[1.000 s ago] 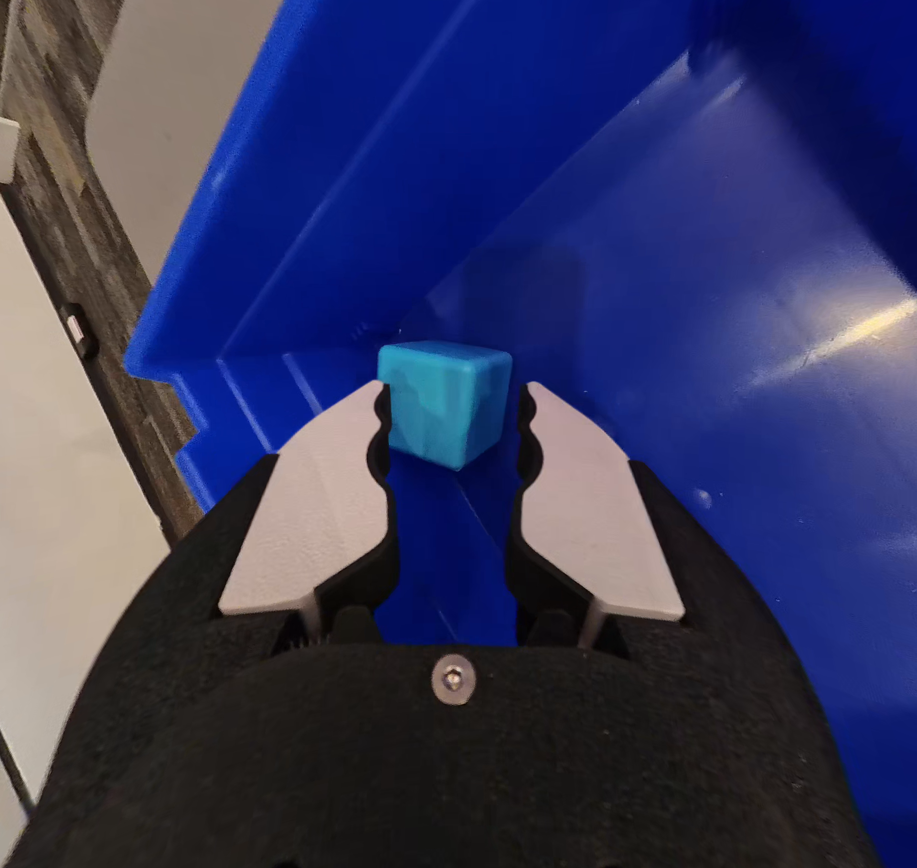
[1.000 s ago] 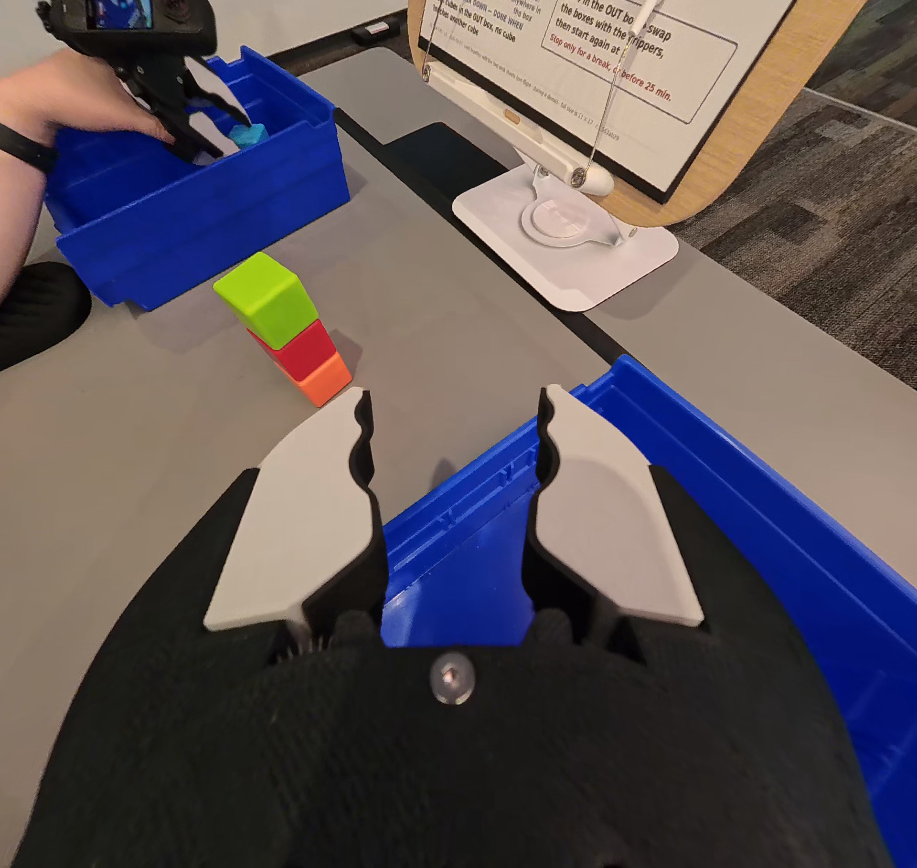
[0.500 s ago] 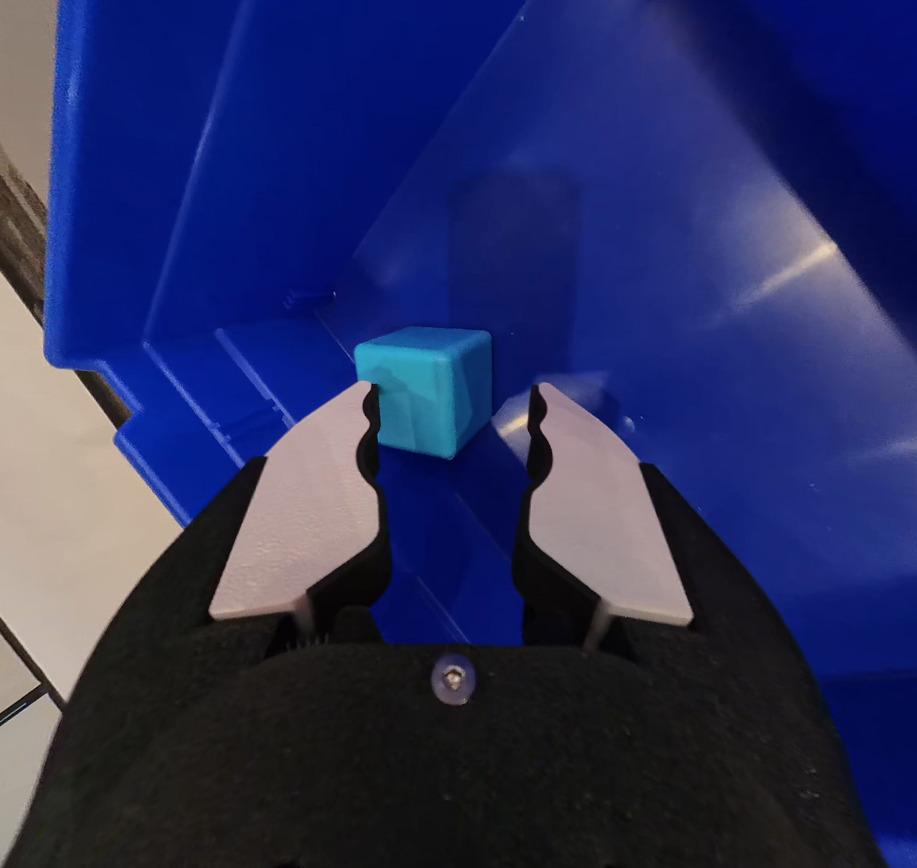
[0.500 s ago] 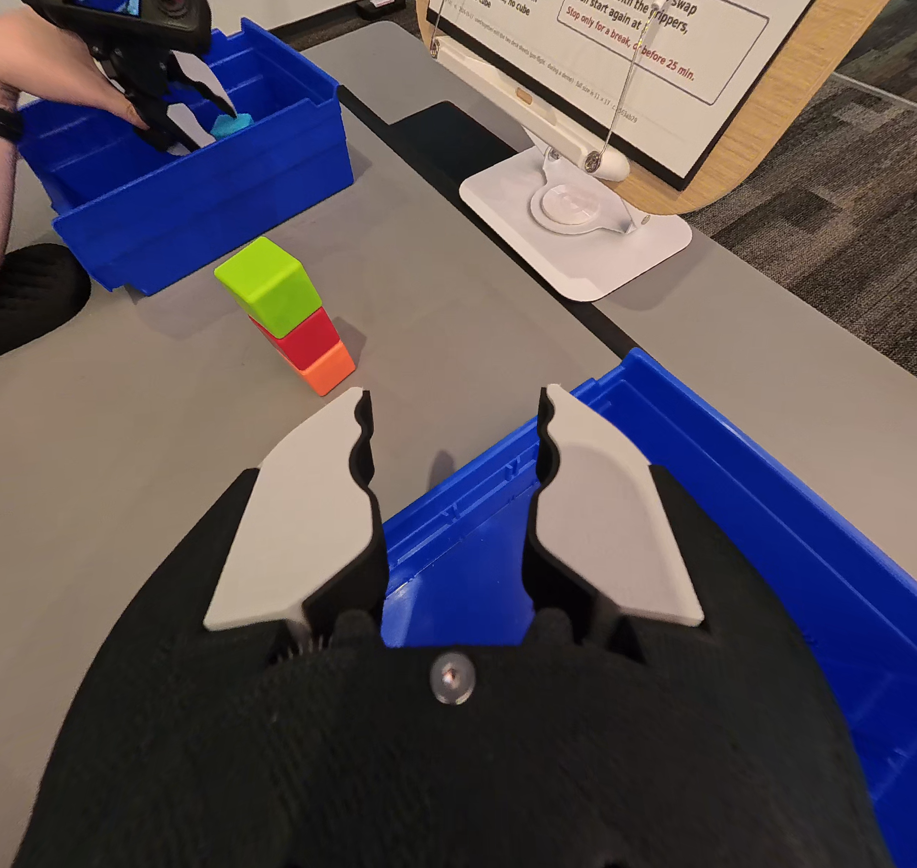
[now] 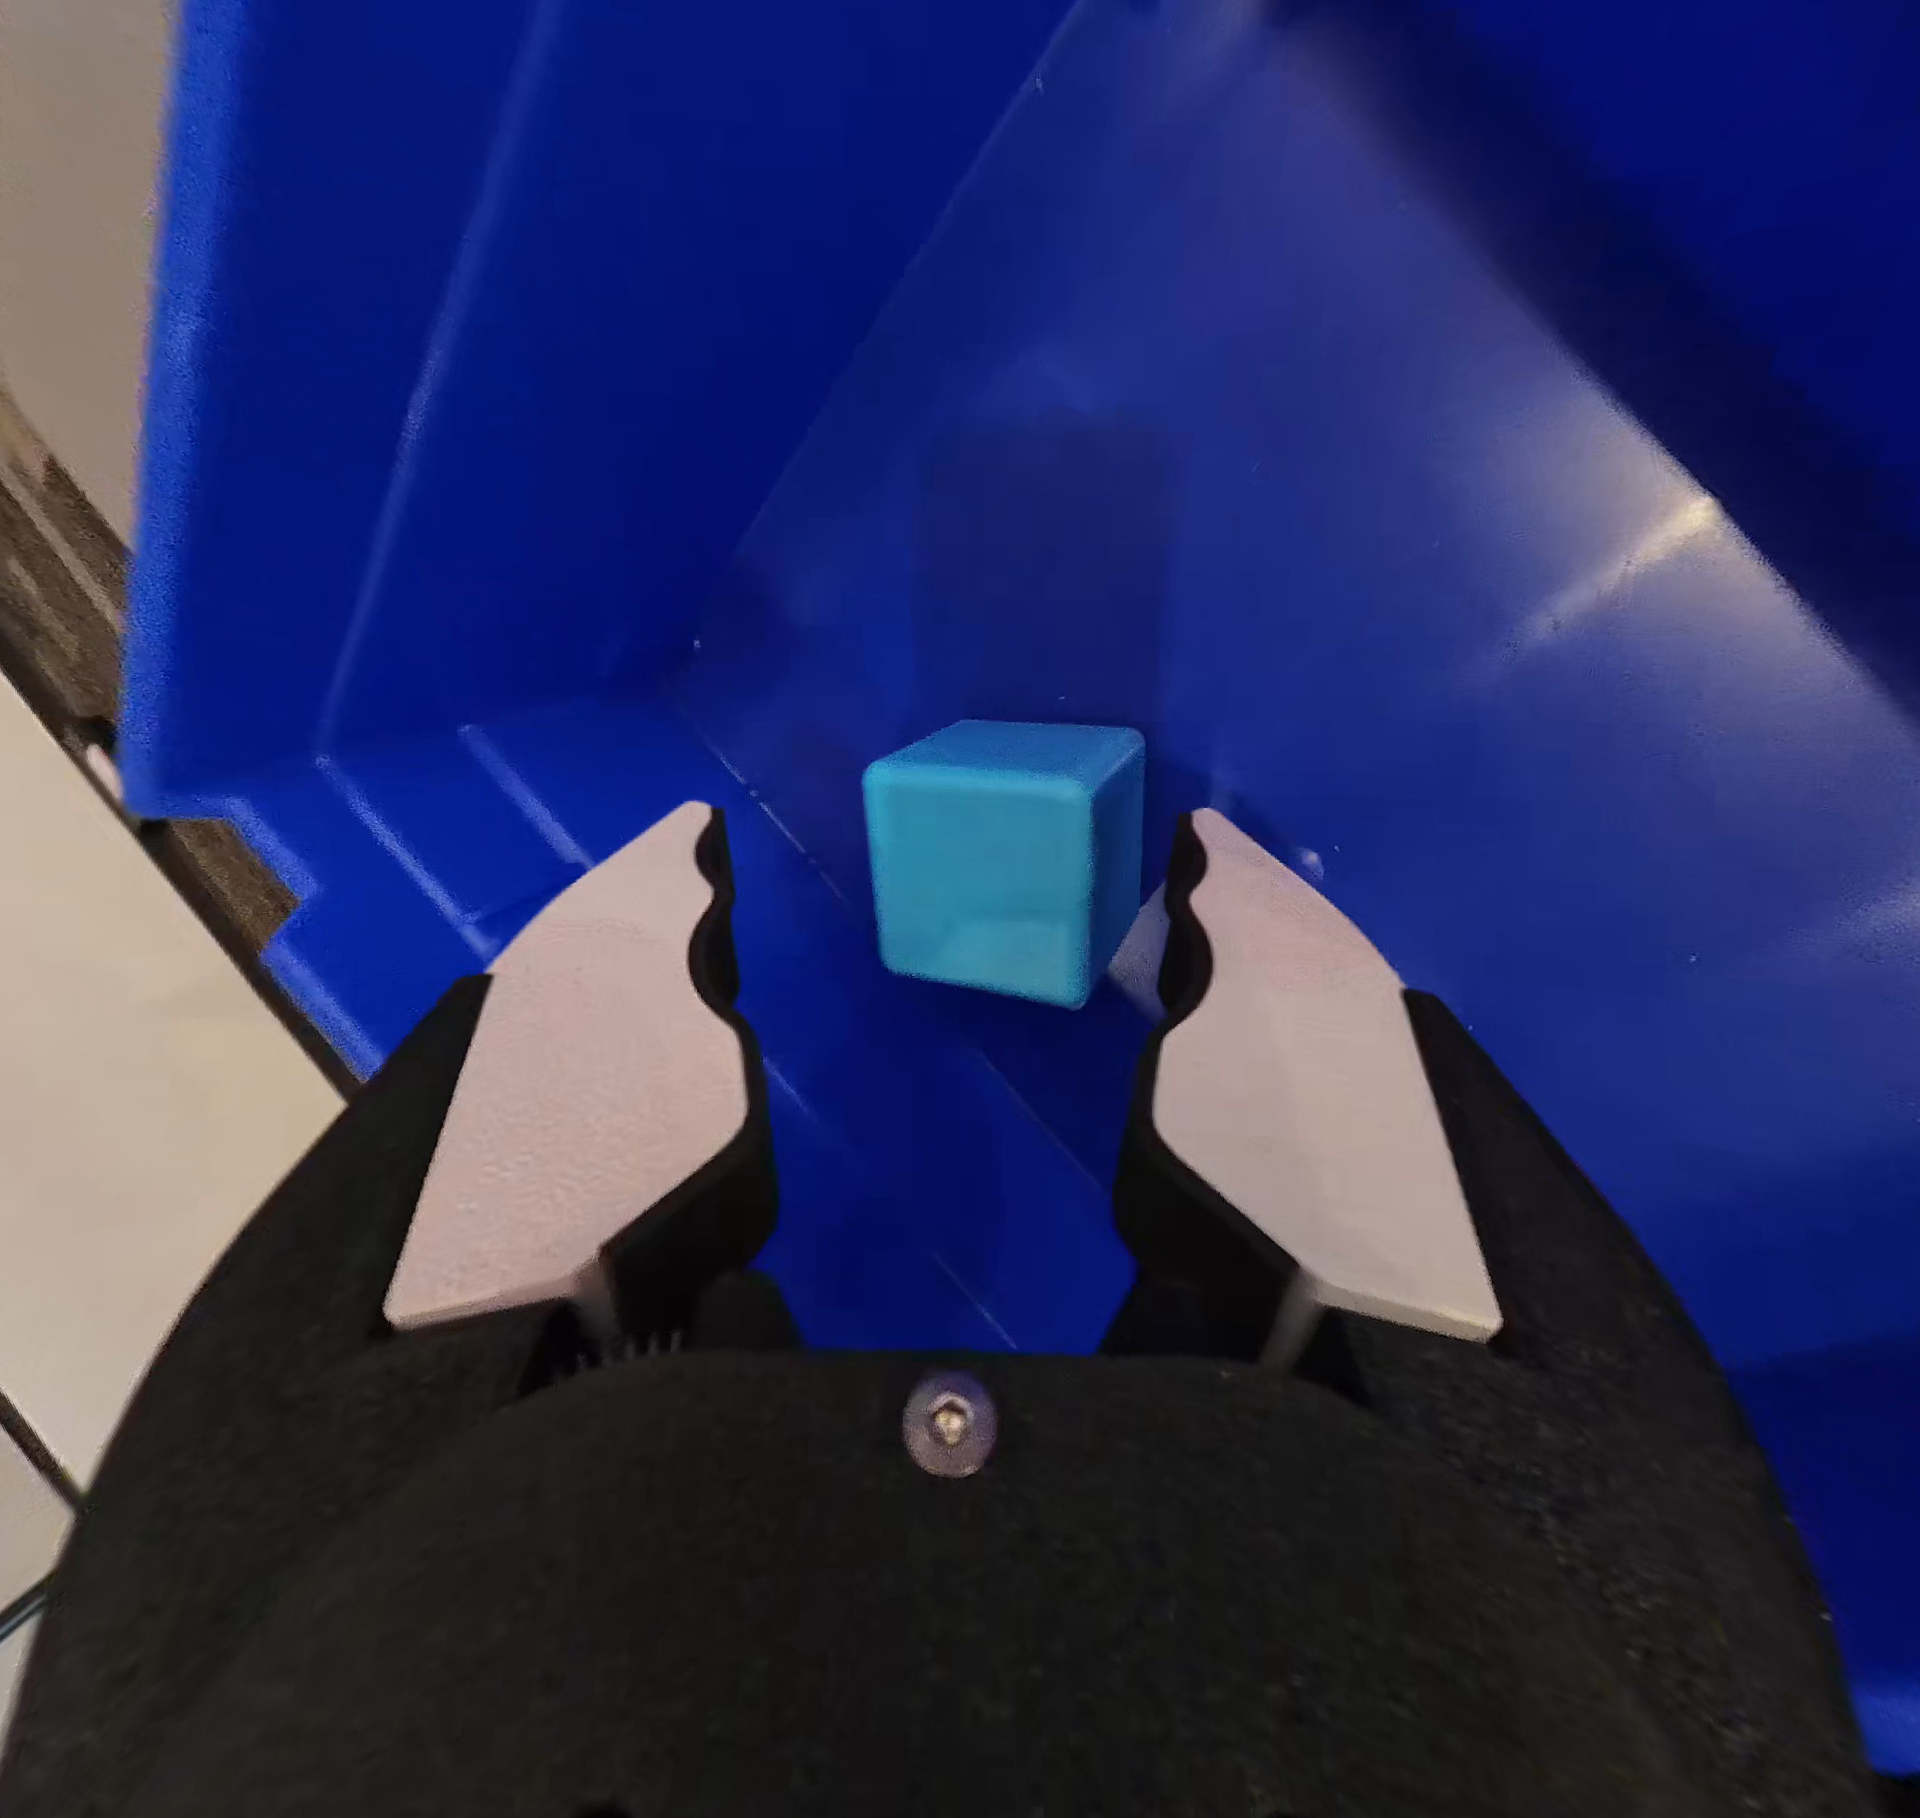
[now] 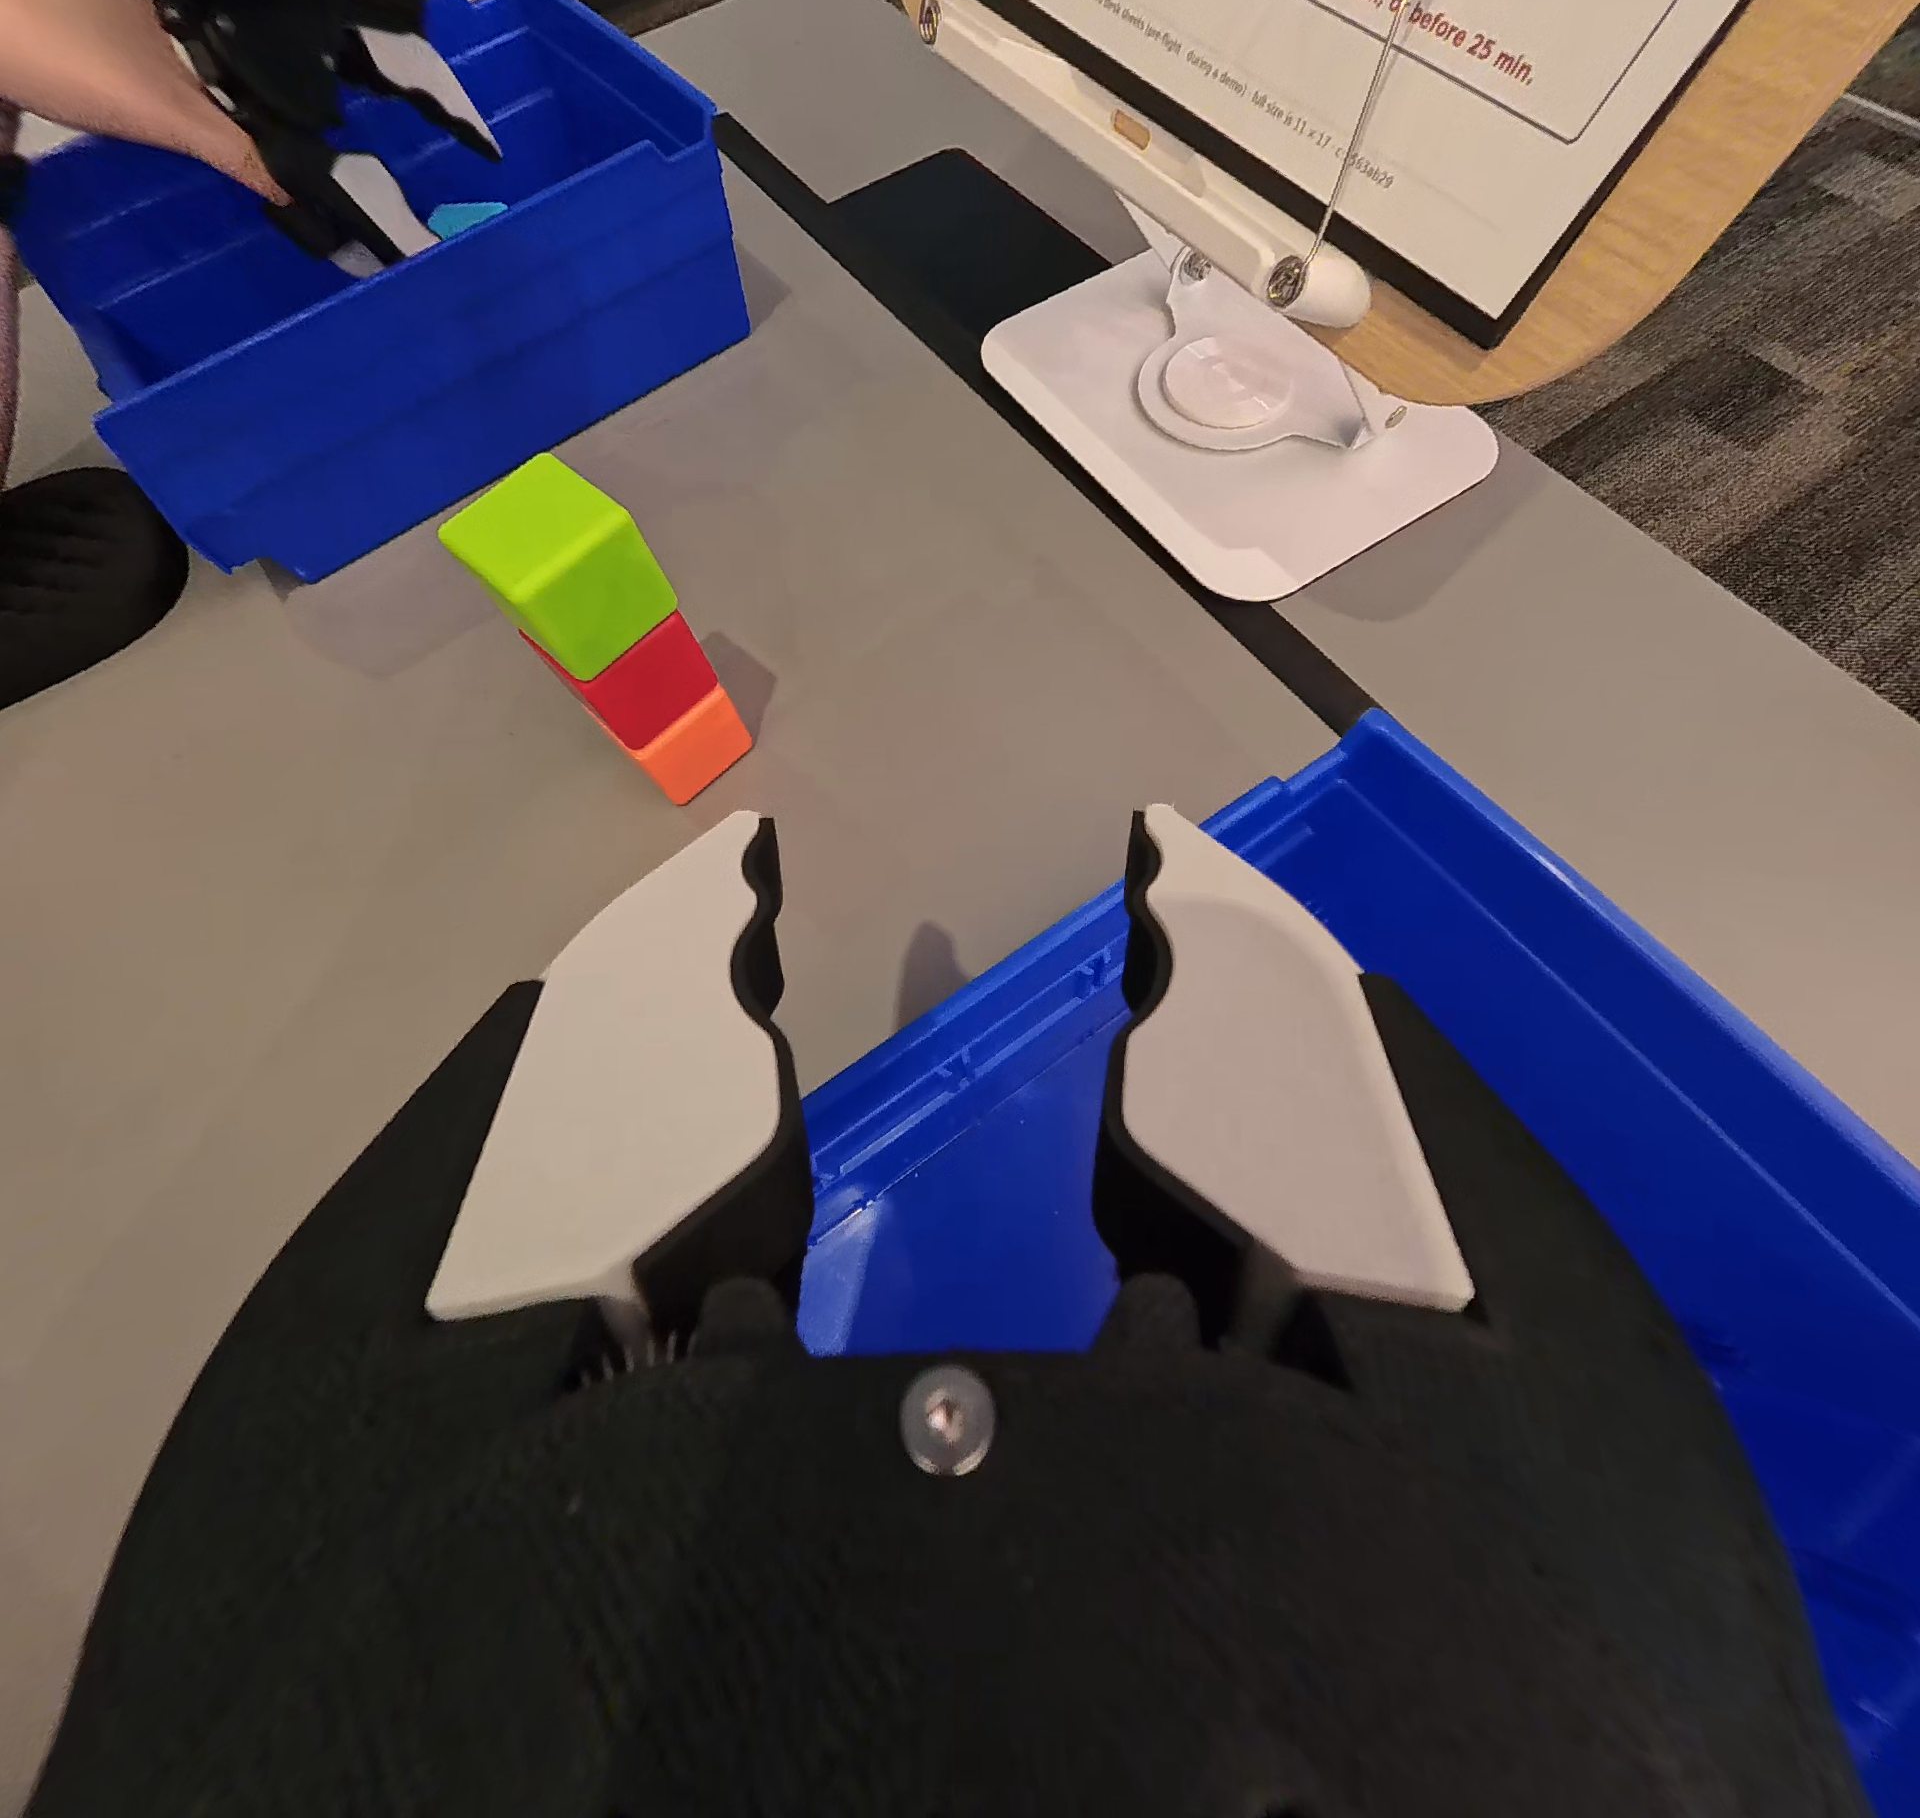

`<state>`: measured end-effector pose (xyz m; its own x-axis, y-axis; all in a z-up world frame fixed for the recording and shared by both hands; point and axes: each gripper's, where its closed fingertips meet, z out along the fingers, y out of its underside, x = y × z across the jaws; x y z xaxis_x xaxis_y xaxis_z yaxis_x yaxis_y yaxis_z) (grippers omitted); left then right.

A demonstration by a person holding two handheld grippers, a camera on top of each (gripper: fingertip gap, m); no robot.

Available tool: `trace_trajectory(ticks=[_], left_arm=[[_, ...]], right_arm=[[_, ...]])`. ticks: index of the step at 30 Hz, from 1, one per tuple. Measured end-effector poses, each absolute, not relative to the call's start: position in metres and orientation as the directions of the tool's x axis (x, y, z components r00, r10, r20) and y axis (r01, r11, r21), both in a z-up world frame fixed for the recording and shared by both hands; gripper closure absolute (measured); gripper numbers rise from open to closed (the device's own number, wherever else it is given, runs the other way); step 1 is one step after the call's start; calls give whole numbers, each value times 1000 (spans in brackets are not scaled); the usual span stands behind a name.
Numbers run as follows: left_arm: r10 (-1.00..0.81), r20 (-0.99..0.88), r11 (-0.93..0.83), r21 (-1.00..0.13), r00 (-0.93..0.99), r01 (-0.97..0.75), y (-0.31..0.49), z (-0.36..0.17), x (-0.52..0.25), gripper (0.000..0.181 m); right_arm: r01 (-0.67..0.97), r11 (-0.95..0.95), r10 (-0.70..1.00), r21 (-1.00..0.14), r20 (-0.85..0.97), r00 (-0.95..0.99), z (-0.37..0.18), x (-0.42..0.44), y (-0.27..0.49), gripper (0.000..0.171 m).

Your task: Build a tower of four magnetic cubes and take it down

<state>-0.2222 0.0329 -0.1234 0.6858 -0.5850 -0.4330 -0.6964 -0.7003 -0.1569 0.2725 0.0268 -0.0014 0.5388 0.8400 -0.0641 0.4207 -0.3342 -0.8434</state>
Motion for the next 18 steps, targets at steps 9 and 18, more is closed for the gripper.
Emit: trace_trajectory(ticks=[9, 18], left_arm=[[-555, -354, -782, -84, 753, -617, 24, -140, -228, 127], [-511, -435, -687, -312, 741, -656, 15, -50, -191, 128]], right_arm=[[443, -339, 840, -830, -55, 540, -6, 272, 27, 106], [432, -337, 834, -837, -51, 550, -2, 278, 28, 106]])
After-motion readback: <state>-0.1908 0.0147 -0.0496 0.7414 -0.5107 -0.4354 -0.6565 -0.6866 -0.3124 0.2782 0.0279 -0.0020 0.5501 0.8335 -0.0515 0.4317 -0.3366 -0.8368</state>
